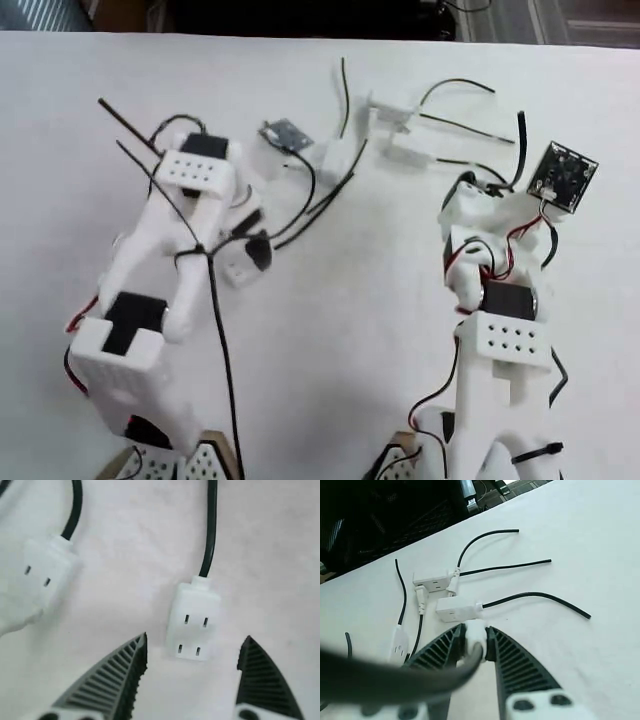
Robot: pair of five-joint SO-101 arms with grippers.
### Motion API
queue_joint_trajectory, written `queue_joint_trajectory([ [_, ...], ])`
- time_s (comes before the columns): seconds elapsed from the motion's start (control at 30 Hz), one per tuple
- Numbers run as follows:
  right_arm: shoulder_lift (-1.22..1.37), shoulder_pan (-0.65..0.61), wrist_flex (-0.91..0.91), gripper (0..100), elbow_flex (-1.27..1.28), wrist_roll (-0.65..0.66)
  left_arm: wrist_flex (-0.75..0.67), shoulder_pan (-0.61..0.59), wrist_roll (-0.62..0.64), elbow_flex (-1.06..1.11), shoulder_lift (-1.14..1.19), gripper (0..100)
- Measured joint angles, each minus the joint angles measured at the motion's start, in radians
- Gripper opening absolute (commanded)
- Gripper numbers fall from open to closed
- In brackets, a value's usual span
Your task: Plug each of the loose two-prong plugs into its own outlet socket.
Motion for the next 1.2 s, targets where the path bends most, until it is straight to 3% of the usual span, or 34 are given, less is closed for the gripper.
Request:
queue_joint_trajectory([
  [0.23,0.0,-0.009,0.0,1.8,0.0,0.0,0.072,0.0,-0.072,-0.055,0.026,29],
  [0.43,0.0,-0.009,0.0,1.8,0.0,0.0,-0.043,-0.012,-0.081,0.017,0.14,28],
  [0.7,0.0,-0.009,0.0,1.8,0.0,0.0,-0.068,0.015,-0.084,-0.002,0.235,7],
  [0.9,0.0,-0.009,0.0,1.8,0.0,0.0,-0.1,0.089,-0.143,-0.002,0.239,7],
  [1.1,0.0,-0.009,0.0,1.8,0.0,0.0,-0.109,0.112,-0.164,-0.058,0.242,20],
  [1.2,0.0,-0.009,0.0,1.8,0.0,0.0,-0.057,0.114,-0.141,-0.127,0.242,21],
])
